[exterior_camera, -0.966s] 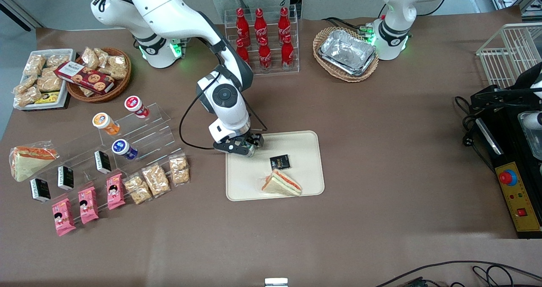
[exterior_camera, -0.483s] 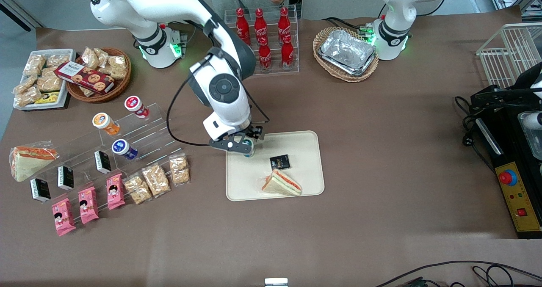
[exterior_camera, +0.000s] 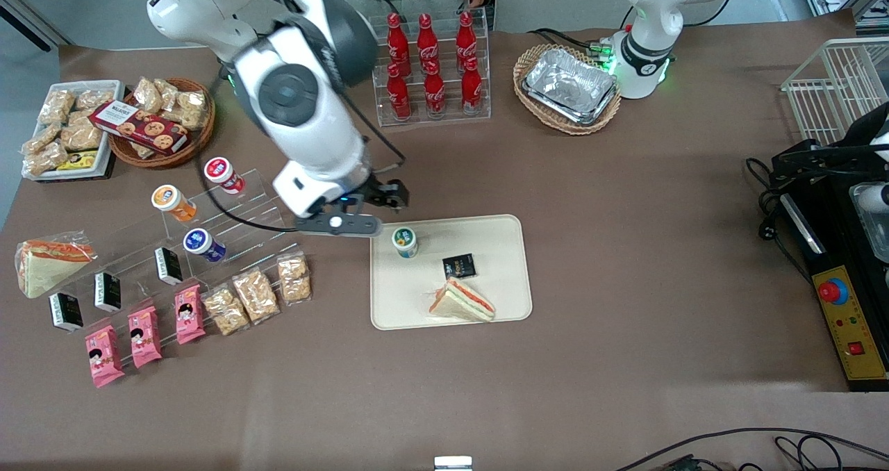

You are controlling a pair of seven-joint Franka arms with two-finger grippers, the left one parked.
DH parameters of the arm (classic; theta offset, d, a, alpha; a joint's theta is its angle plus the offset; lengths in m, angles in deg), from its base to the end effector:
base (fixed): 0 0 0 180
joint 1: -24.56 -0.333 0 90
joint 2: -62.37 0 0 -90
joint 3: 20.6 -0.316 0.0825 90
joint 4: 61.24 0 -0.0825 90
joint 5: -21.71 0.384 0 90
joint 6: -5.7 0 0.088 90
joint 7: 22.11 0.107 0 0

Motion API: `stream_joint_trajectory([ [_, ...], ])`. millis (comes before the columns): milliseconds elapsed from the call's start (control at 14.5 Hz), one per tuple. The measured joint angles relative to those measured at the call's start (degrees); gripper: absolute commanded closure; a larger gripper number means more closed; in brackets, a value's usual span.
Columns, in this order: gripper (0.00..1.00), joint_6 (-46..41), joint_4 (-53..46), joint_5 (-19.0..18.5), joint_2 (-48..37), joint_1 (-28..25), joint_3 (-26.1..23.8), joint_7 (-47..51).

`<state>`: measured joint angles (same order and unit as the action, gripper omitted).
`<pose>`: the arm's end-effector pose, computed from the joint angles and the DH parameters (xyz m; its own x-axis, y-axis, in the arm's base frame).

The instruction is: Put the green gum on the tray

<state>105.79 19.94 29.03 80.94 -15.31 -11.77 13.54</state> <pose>0.5515 0.3620 0.5184 0.9950 -0.0926 -0.0374 -0.0950 -0.9932 -0.0679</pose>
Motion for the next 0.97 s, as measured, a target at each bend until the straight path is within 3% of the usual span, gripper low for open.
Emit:
stream_joint_trajectory([
  [552,0.0,-4.23,0.69,-2.28,-9.56,19.4,0.98,-30.85],
  [966,0.0,-6.48,2.47,-3.45,-14.18,28.57,1.03,-34.47],
])
